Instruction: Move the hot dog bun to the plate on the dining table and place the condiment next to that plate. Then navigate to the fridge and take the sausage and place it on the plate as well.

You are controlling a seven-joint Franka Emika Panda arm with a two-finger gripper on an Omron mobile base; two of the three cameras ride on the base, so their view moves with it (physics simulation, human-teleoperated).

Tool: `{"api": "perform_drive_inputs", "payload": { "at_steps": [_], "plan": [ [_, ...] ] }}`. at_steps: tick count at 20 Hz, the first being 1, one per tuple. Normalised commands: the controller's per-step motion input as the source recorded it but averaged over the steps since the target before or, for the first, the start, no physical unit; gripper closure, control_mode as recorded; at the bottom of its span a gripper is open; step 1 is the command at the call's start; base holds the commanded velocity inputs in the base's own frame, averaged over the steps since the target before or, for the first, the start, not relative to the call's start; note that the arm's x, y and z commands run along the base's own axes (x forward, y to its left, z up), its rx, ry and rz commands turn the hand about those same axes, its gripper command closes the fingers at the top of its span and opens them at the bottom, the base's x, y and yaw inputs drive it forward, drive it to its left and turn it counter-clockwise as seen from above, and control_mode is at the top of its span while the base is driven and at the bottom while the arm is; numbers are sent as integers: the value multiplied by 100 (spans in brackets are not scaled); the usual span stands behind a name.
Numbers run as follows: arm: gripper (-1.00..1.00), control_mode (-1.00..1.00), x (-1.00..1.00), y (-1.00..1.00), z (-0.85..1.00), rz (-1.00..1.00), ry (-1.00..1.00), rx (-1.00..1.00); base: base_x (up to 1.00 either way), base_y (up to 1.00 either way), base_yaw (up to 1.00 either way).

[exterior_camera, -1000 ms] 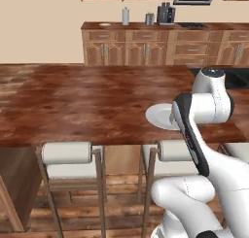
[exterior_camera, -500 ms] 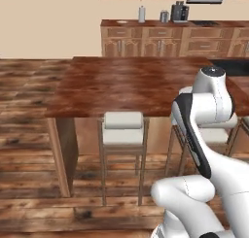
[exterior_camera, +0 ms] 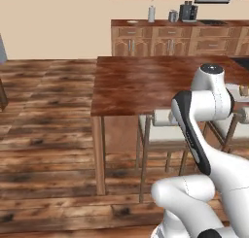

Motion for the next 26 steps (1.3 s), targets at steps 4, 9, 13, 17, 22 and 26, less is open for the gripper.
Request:
{"api": "perform_drive_inputs", "payload": {
  "at_steps": [4,9,13,17,22,26],
  "plan": [
    [-100,100,0,0,0,0,0,0,0,100,-13],
    [-100,100,0,0,0,0,0,0,0,100,-12],
    [-100,100,0,0,0,0,0,0,8,100,-11],
    [-100,100,0,0,0,0,0,0,35,100,-11],
    [-100,100,0,0,0,0,0,0,82,100,-12],
    [-100,100,0,0,0,0,0,0,100,89,-15]
  ]
}}
